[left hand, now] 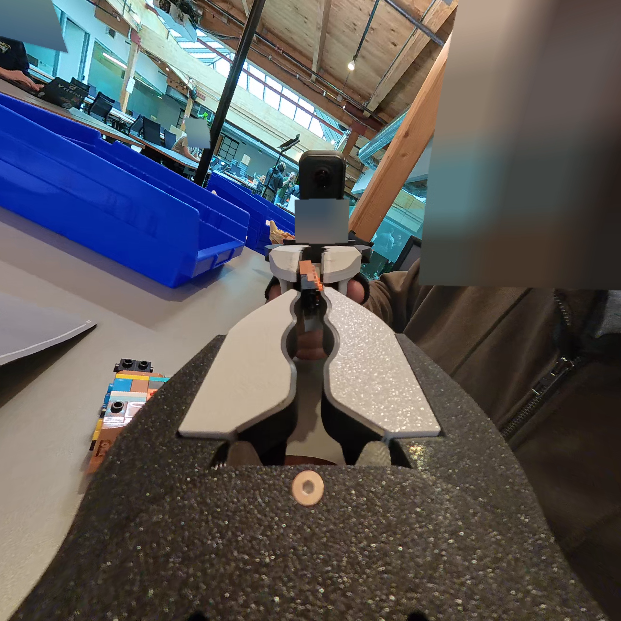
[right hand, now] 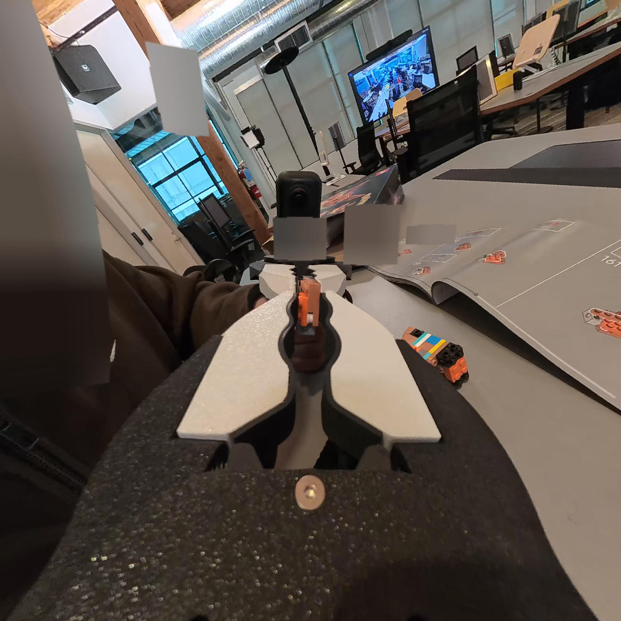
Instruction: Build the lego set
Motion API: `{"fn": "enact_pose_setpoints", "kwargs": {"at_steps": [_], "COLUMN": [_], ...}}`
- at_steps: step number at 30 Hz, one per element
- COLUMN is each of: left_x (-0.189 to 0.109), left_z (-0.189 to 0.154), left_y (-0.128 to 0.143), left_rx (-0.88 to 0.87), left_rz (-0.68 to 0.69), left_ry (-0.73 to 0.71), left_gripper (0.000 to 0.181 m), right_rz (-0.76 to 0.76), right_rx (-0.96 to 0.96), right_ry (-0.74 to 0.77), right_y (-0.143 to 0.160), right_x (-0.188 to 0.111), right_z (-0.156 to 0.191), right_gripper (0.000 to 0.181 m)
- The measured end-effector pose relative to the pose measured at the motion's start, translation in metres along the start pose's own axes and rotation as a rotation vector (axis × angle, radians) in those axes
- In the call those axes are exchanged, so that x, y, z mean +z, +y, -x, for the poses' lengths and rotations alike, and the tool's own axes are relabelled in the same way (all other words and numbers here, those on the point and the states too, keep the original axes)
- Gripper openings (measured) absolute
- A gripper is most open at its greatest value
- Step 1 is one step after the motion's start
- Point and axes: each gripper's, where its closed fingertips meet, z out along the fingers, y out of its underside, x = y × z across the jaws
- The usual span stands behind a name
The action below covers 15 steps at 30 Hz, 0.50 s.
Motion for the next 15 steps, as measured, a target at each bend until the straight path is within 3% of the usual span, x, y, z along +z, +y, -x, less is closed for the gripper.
{"fn": "enact_pose_setpoints", "kwargs": {"at_steps": [15], "left_x": [-0.0013], "left_z": [0.0057], "left_y": [0.0000], "left_rx": [-0.046], "left_rz": [0.006], "left_ry": [-0.026], "left_gripper": [0.009], "right_rz": [-0.024], "right_rx": [0.104], "right_ry": [-0.006], "right_y": [0.0031], "right_x": [0.0001], "right_z": [-0.0094], "right_gripper": [0.019]}}
